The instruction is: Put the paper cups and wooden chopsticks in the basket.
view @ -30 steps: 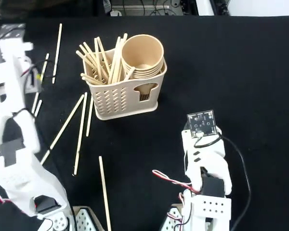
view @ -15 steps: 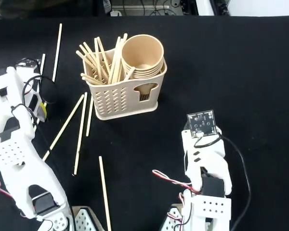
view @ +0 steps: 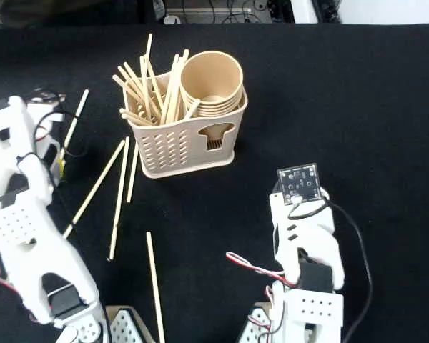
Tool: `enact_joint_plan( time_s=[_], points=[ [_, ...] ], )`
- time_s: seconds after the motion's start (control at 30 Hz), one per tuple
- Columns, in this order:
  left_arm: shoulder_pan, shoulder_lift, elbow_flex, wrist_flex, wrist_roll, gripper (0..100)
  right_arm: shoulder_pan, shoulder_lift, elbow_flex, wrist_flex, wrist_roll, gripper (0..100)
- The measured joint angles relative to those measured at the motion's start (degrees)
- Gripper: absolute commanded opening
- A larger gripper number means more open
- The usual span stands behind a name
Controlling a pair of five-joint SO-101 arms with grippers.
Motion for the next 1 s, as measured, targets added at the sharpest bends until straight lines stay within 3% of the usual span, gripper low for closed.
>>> enact_joint_plan(
  time_s=[0.23,0.43,0.53,0.73,0.83,1.0],
  points=[
    [-1.0,-15.8,0.0,9.3,0.0,3,0.0,0.0,0.0,0.0,0.0,1.3],
    [-1.2,-29.5,6.5,9.5,0.0,3,0.0,0.0,0.0,0.0,0.0,1.3],
    [-1.2,-30.9,12.7,1.8,0.0,7,0.0,0.0,0.0,0.0,0.0,1.3],
    [0.6,-26.5,22.9,-20.2,3.4,28,0.0,0.0,0.0,0.0,0.0,1.3],
    [3.3,-21.1,22.8,-28.0,6.0,25,0.0,0.0,0.0,0.0,0.0,1.3],
    [4.7,-8.6,16.2,-28.5,6.6,10,0.0,0.0,0.0,0.0,0.0,1.3]
  ],
)
